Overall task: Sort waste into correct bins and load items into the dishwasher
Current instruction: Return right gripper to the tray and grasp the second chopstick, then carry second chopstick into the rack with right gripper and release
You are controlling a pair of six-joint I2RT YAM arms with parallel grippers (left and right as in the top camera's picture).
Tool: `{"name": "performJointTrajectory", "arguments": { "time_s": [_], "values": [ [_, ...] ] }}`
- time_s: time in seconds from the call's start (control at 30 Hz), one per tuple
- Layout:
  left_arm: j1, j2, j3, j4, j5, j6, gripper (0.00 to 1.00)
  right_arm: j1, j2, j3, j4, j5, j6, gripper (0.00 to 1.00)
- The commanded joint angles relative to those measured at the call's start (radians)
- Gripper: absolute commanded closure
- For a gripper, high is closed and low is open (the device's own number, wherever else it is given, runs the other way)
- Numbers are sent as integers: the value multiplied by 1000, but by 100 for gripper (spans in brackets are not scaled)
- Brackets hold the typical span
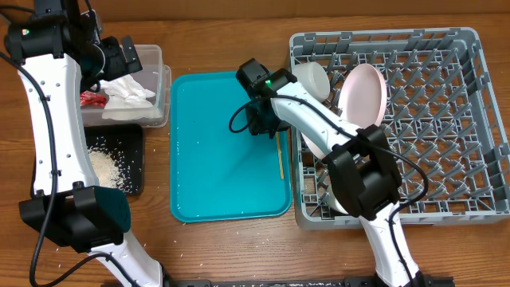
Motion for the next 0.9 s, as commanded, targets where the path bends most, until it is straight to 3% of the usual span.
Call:
{"name": "performJointTrajectory", "arguments": {
  "time_s": [0.0, 0.2, 0.3, 0.43, 0.5, 0.7, 0.87],
  "values": [
    [-10, 0, 21, 1, -3, -3, 0, -3, 34, 11, -13, 93, 10, 54],
    [-10, 0, 21, 1, -3, -3, 1, -3, 48, 11, -18, 113, -23, 54],
    [-10, 0, 21, 1, -3, -3, 0, -2, 55, 7, -19, 61, -23, 59],
    [-10, 0, 21, 1, -3, -3, 0, 8, 55, -10, -19, -74, -23, 89],
    [-10, 0, 21, 1, -3, -3, 0, 23, 55, -11, -21, -90, -20, 96],
    [-10, 0, 21, 1, -3, -3, 0, 51, 48, 83, -74, -89, -19, 96],
    [-10, 0, 21, 1, -3, -3, 0, 39, 22, 417, -283, -85, -88, 96]
  ]
}}
